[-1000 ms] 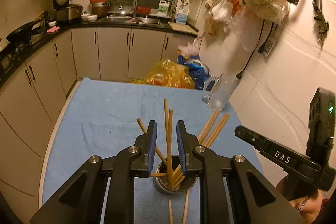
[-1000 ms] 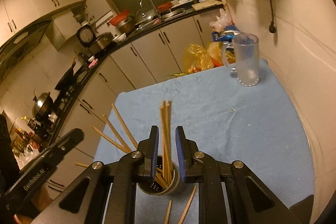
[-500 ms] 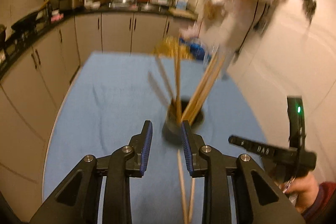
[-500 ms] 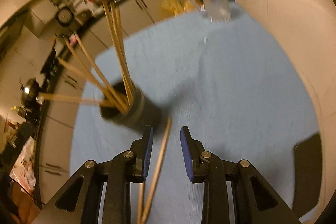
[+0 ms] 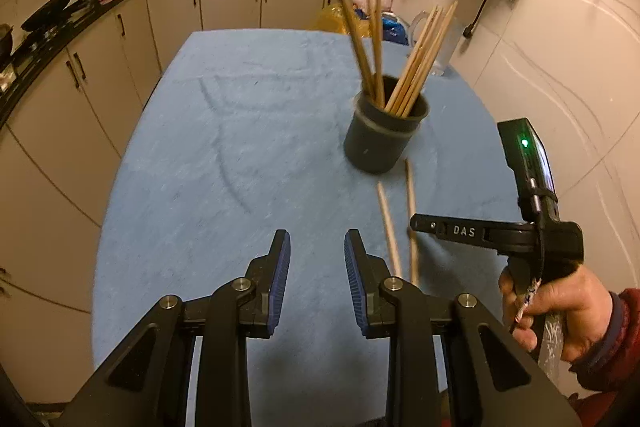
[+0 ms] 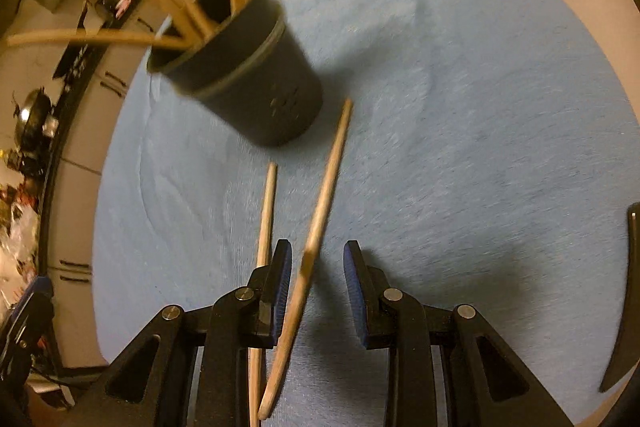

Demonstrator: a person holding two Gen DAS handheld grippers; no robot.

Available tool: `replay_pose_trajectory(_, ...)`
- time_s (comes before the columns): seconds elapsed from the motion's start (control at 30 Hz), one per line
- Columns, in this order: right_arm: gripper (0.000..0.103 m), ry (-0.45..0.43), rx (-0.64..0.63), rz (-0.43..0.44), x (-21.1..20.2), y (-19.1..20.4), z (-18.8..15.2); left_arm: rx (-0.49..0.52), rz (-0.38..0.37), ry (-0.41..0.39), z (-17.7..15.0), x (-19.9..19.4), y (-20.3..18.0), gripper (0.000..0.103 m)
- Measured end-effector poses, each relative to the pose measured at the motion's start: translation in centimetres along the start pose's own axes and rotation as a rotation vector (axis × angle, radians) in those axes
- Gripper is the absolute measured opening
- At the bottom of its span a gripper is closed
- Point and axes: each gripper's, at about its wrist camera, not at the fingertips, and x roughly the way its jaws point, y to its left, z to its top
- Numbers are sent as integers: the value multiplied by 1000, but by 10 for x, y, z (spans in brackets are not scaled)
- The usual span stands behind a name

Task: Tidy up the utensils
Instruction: 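Open both grippers and move them down toward the last loose chopsticks, then close the left gripper on one chopstick while the right gripper grasps the other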

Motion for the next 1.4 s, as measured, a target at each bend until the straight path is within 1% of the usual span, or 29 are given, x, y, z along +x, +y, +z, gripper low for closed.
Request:
replay_pose_trajectory(0.1,28,8,-29,-39,10,7,-7,1,5,16,-9,-2,9,27)
replay_pose_trajectory(0.13,24,-9,-42,-54,9,10,-8,1,3,19,-10,-1,11,27)
replay_pose_trajectory(0.17,17,-8,-57,-69,10,13,-10,1,2,22,-12,-1,11,27)
replay_pose_trajectory(0.2,13,-6,-68,-74,9,13,-13,1,-2,27,-14,0,12,27)
replay_pose_trajectory(0.23,11,-2,-70,-76,8,13,-15,3,-9,34,-16,2,13,27)
replay_pose_trajectory(0.3,10,7,-83,-86,5,9,-21,4,-23,46,-17,6,11,27)
replay_pose_trajectory(0.43,10,31,-101,-99,-8,-10,-35,27,-68,94,-21,23,2,27)
replay_pose_trajectory(0.53,10,47,-116,-138,-19,-32,-44,36,-88,129,-22,39,-9,27)
replay_pose_trajectory(0.57,10,64,-122,-144,-22,-43,-46,35,-92,138,-22,44,-12,27)
replay_pose_trajectory(0.63,10,67,-127,-148,-28,-55,-48,22,-111,162,-18,54,-19,27)
replay_pose_trajectory(0.7,10,67,-115,-127,-37,-65,-45,10,-133,189,-12,67,-26,29)
replay_pose_trajectory(0.8,11,38,-58,-97,-48,-79,-31,-5,-138,222,-6,86,-36,31)
replay_pose_trajectory(0.87,14,32,-26,-86,-50,-87,-22,-13,-136,244,-1,99,-44,31)
replay_pose_trajectory(0.97,15,39,14,-55,-47,-97,-8,-6,-126,265,6,115,-55,31)
replay_pose_trajectory(1.13,15,59,18,-56,-29,-88,13,4,-90,295,17,138,-66,31)
replay_pose_trajectory(1.3,15,95,-13,-60,-14,-85,24,33,-71,317,14,150,-80,30)
replay_pose_trajectory(1.37,15,107,-21,-59,-10,-83,28,46,-47,326,11,154,-84,24)
replay_pose_trajectory(1.4,15,104,-25,-61,-8,-81,29,63,-30,311,11,153,-86,17)
